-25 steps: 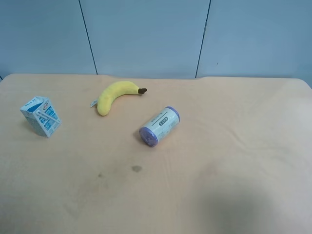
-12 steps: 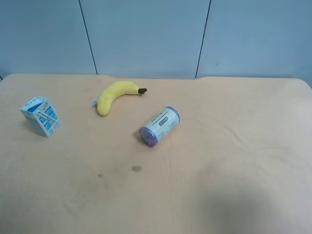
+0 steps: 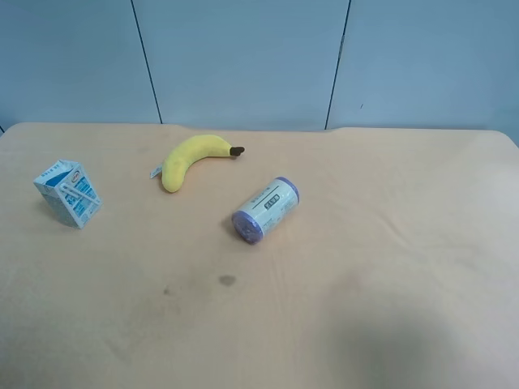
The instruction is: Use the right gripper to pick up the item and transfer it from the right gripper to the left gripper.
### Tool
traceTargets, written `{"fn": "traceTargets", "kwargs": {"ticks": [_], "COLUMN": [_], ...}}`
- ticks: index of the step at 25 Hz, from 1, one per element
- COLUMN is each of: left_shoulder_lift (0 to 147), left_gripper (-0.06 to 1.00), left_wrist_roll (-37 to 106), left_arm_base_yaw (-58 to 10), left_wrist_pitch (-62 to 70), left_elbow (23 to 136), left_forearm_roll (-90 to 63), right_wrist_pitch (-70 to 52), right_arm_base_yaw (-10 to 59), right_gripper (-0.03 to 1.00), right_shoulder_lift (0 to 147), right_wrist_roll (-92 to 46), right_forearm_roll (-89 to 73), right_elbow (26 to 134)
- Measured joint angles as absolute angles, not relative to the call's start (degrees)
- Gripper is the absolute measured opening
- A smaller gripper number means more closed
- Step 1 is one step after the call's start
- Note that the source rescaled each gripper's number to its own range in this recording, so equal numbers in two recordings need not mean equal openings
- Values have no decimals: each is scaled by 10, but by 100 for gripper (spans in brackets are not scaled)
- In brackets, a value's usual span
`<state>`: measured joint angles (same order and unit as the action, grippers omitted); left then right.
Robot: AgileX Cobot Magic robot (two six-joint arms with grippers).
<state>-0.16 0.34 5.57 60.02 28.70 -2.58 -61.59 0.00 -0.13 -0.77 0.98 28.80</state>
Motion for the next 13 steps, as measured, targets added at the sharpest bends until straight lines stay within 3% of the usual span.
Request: {"fn": "traceTargets", "kwargs": {"ticks": [13], "left_shoulder_lift": [-2], "left_gripper": [93], "left_wrist_roll": [0], "left_arm_base_yaw": [56], "left_wrist_pitch": [600], "left_elbow": [287], "left_forearm_roll": [-25], "right_wrist_pitch": [-616], "right_arm_base_yaw": [0], "right_gripper": [76], "right_shoulder_lift": [-1], "right_wrist_roll": [-8], "right_forearm_roll": [10], "right_elbow": [288]}}
